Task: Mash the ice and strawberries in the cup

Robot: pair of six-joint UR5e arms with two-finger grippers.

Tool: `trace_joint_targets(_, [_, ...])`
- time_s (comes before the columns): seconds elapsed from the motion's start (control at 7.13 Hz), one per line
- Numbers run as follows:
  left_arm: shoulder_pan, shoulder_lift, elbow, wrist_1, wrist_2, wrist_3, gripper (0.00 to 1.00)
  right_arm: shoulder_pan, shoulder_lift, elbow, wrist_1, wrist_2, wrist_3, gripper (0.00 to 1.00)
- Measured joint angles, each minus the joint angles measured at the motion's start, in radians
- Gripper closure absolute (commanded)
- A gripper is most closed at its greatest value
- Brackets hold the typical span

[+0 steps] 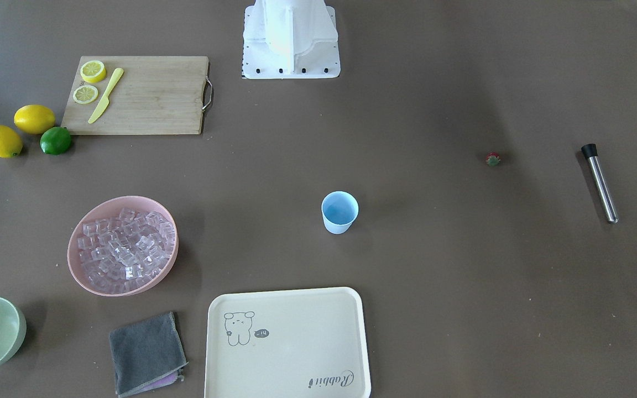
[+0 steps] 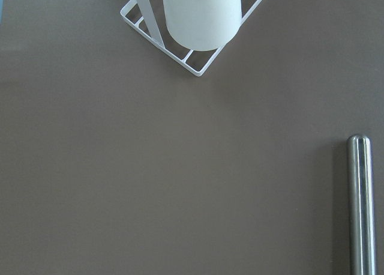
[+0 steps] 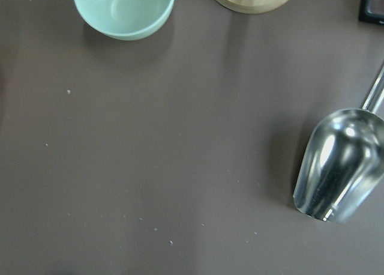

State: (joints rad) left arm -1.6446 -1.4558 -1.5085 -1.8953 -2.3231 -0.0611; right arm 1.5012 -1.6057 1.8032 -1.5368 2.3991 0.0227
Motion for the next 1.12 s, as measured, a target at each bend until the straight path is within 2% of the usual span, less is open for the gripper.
trace_joint_targets(0.56, [-0.002,0.023,-0.005,-0.039,-0.001,0.001,0.02,-0.346,0.263,0.021,0.010,-0.116,0.460,0.00])
trace_joint_targets(0.84, [-0.003,0.025,-0.006,-0.048,-0.001,0.001,0.02,-0.449,0.366,0.009,0.010,-0.167,0.607,0.01])
trace_joint_targets(1.12, [-0.003,0.023,-0.006,-0.050,-0.001,0.001,0.02,-0.506,0.418,-0.014,0.010,-0.223,0.663,0.02])
